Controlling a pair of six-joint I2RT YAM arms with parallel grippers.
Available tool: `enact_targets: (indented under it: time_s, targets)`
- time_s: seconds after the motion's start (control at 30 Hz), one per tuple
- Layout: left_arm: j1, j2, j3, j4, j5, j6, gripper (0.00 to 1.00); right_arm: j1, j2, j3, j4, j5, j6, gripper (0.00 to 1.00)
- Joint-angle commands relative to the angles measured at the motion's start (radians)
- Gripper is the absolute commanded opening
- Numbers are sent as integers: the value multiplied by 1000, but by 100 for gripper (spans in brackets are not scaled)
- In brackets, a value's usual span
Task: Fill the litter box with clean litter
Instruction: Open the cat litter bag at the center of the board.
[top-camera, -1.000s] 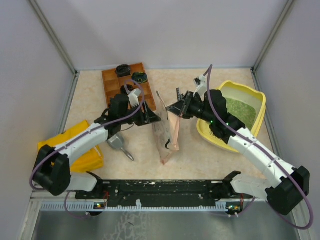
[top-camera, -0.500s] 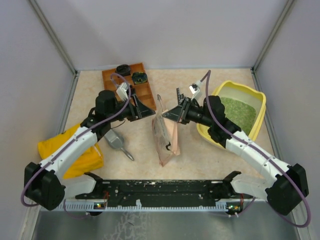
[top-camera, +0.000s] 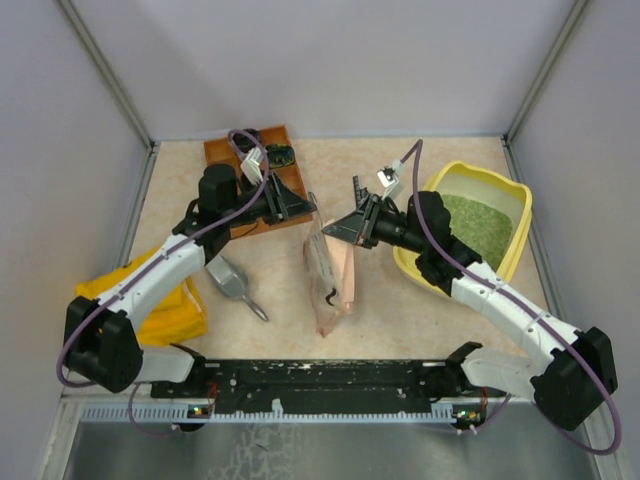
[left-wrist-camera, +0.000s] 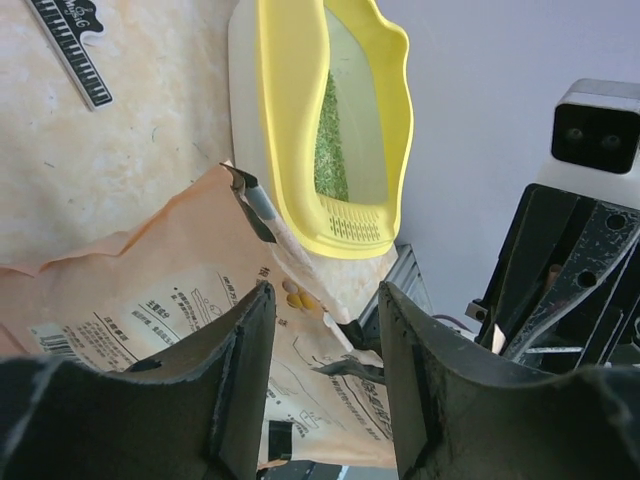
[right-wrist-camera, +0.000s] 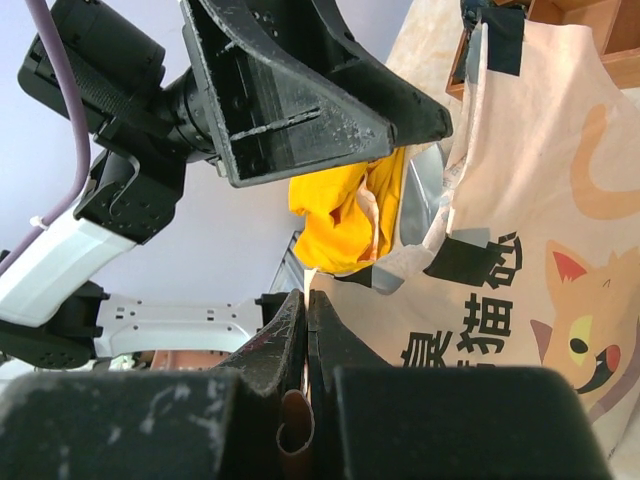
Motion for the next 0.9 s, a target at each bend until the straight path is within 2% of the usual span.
enact_targets:
  time_s: [0.0, 0.5, 0.87]
  targets:
    - [11, 24, 47, -29, -25, 33, 51, 16, -20, 31, 151, -42, 22, 0]
    - [13, 53, 53, -67, -46, 49, 37, 28, -7, 39, 144, -25, 19, 0]
    - [13, 103, 92, -85, -34, 40, 37, 42, 11, 43, 133, -21, 8, 0]
